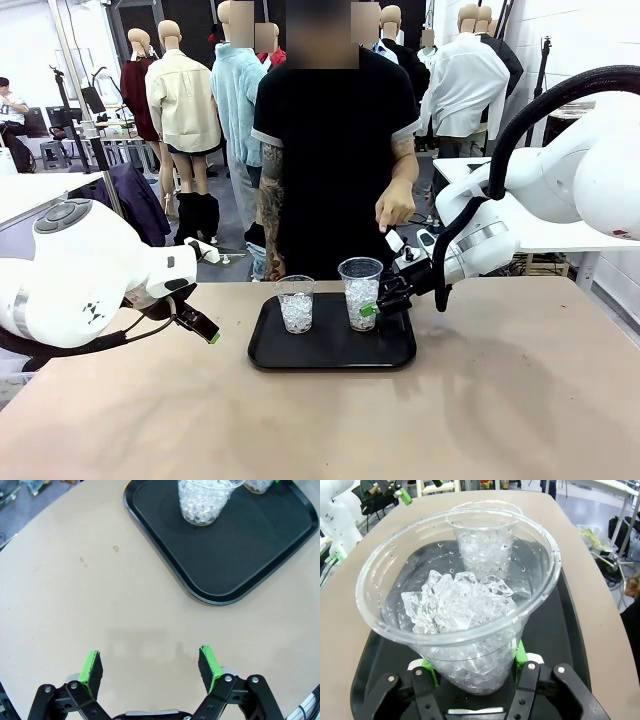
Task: Pour the drink into the iced cup.
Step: Pick up the iced cup indicated by the human and present it to them, then open the gripper to release the iced cup you were holding.
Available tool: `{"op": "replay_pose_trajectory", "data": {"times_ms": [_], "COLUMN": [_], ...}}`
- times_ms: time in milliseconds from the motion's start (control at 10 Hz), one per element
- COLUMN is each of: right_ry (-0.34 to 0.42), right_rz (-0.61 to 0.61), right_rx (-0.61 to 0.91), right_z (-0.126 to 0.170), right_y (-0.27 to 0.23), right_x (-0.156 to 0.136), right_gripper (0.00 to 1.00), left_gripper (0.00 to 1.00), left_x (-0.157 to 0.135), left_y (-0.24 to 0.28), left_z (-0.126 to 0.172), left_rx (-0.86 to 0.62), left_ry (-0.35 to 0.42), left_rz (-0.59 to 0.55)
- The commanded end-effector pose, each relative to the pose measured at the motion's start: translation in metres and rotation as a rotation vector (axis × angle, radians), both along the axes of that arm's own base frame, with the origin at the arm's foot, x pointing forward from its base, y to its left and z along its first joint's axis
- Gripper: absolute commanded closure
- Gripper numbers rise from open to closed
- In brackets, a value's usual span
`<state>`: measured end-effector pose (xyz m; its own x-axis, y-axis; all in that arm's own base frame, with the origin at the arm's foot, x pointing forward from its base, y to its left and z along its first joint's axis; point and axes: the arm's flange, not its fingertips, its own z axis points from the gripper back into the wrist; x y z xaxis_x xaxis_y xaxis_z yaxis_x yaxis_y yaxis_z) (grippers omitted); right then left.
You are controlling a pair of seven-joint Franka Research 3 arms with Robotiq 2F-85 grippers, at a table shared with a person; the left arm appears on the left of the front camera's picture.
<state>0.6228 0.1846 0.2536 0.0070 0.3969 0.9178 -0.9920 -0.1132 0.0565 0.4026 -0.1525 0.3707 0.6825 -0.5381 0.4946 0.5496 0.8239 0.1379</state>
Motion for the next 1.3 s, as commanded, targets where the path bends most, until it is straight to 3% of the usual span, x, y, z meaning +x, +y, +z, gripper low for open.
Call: {"op": "replay_pose_trajectory", "data": {"times_ms": [0, 200, 600, 900, 1200], "right_ry": [-0.021, -0.02, -0.023, -0.083, -0.036], "right_rz": [0.002, -0.009, -0.023, -0.071, -0.038], "right_rx": [0.034, 0.036, 0.044, 0.041, 0.017], "right_z": [-0.001, -0.001, 0.004, 0.023, 0.015], "right_y": [0.001, -0.001, -0.005, -0.018, -0.014], "right_x": [0.001, 0.001, -0.003, -0.015, -0.001], "right_gripper": [0.37, 0.42, 0.42, 0.42, 0.42], "left_gripper": [0.0, 0.0, 0.0, 0.0, 0.0], "left_x": [0.0, 0.0, 0.0, 0.0, 0.0], "left_y": [0.002, 0.002, 0.002, 0.002, 0.002], "left_z": [0.001, 0.001, 0.001, 0.001, 0.001], "left_rx": [-0.002, -0.002, -0.002, -0.002, -0.002], "left_ry": [-0.001, -0.001, -0.001, -0.001, -0.001], "left_rz": [0.003, 0.003, 0.003, 0.003, 0.003]}}
